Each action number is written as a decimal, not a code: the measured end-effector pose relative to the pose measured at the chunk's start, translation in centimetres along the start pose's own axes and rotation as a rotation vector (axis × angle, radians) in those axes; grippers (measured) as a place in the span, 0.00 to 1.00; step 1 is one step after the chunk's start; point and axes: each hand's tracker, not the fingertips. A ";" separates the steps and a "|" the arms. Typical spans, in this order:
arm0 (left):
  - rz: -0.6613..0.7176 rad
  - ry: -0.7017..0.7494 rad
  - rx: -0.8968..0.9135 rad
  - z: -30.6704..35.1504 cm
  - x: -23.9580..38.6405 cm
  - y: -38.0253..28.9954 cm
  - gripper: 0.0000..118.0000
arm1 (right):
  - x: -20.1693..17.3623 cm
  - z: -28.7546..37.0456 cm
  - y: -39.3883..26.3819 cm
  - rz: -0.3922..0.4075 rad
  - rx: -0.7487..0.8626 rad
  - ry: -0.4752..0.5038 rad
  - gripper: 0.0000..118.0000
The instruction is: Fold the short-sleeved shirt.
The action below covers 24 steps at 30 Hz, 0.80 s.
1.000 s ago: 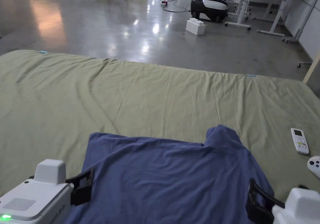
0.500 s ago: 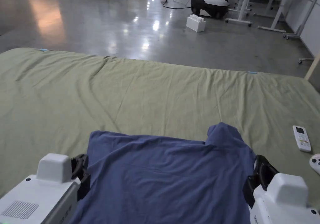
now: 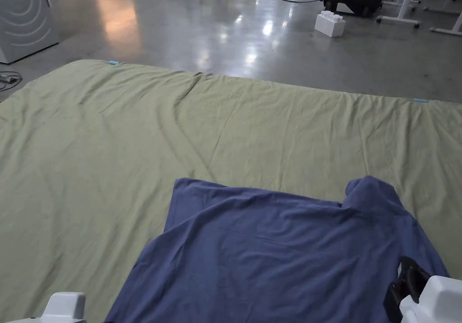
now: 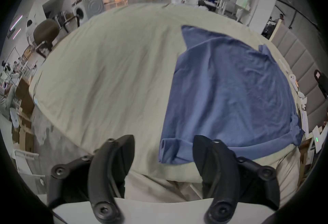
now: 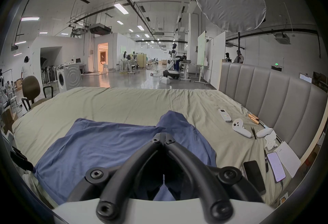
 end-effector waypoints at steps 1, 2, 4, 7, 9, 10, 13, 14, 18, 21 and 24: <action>0.002 0.014 -0.004 -0.8 0.1 0.1 0.60 | 0.0 -0.1 -0.2 0.005 -0.011 0.001 0.00; -0.003 0.014 -0.018 -1.7 0.2 0.1 0.60 | 0.1 -0.1 -0.4 0.005 -0.019 0.003 0.00; -0.025 0.017 -0.062 -3.5 0.6 0.0 0.60 | 0.4 -0.1 -0.7 0.011 -0.035 0.000 0.00; -0.027 0.035 -0.059 -3.2 1.3 0.1 0.59 | 1.1 0.2 -1.2 0.027 -0.061 -0.010 0.00; -0.079 0.023 -0.055 -2.9 2.0 0.2 0.50 | 2.0 0.6 -1.5 0.031 -0.077 -0.026 0.00; -0.099 0.012 -0.053 -2.7 2.1 0.1 0.42 | 2.7 0.8 -1.8 0.033 -0.100 -0.038 0.00; -0.117 -0.014 -0.057 -2.5 2.8 -0.1 0.17 | 4.7 1.4 -2.9 0.014 -0.212 -0.055 0.01; -0.115 -0.022 -0.057 -2.5 2.7 0.1 0.11 | 5.7 1.8 -3.4 0.006 -0.272 -0.096 0.01; -0.107 -0.036 -0.055 -2.3 2.4 0.1 0.07 | 8.6 3.0 -5.5 0.025 -0.460 -0.118 0.41; -0.100 -0.036 -0.045 -1.8 2.2 0.0 0.07 | 10.4 4.1 -7.5 -0.001 -0.621 -0.133 0.60; -0.095 -0.038 -0.037 -1.2 2.1 0.0 0.07 | 10.9 4.9 -9.7 -0.004 -0.703 -0.138 0.60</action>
